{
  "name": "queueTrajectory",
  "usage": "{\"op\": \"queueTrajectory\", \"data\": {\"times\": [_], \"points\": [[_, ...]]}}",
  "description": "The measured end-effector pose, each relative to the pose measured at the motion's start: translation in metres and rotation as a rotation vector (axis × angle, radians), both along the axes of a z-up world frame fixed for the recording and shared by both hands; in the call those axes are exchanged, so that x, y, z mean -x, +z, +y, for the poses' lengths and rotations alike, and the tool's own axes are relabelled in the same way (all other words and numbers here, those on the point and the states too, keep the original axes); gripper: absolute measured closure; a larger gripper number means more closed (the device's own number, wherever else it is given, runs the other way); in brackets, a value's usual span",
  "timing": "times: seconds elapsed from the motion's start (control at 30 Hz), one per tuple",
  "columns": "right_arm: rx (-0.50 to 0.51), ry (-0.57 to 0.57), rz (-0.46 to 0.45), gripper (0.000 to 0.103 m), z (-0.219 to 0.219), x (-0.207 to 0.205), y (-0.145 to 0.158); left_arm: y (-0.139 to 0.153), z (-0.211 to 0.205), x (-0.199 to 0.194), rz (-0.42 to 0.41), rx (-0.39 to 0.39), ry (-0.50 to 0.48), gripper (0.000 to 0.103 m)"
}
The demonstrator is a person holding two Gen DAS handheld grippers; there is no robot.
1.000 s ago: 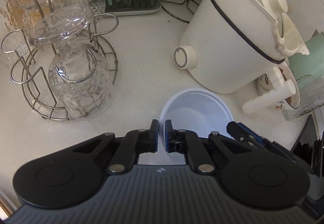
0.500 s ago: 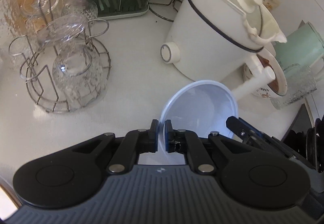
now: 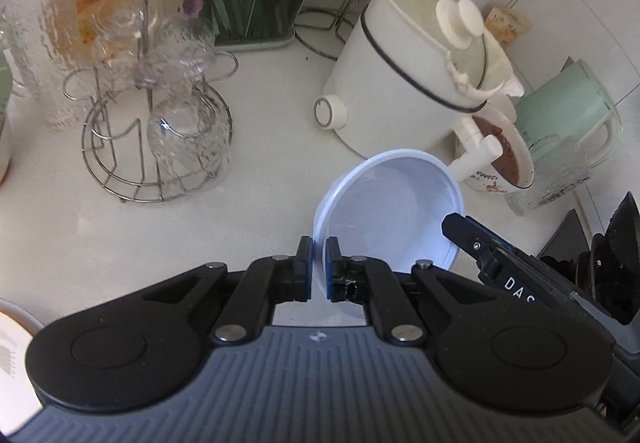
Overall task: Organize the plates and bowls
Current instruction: 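Lift the second plastic bowl with both grippers and carry it over the first bowl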
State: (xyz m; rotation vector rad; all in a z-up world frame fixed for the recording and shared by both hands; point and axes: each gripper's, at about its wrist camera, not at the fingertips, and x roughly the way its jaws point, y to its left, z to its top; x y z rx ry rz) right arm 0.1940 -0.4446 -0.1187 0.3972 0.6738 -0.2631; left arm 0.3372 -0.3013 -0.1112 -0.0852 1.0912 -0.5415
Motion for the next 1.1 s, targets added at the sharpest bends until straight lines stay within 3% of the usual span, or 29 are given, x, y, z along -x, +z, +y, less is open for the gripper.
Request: {"op": "queueTrajectory", "data": {"times": [0.53,1.1], "points": [[-0.003,0.087,-0.020,0.090,0.026,0.000,0.023,0.023,0.045,0.014,0.009,0.040,0.041,0.096],[-0.140,0.256,0.038,0.089,0.058,-0.001,0.016,0.018,0.116,0.042,0.073,0.058,0.154,0.096]]}}
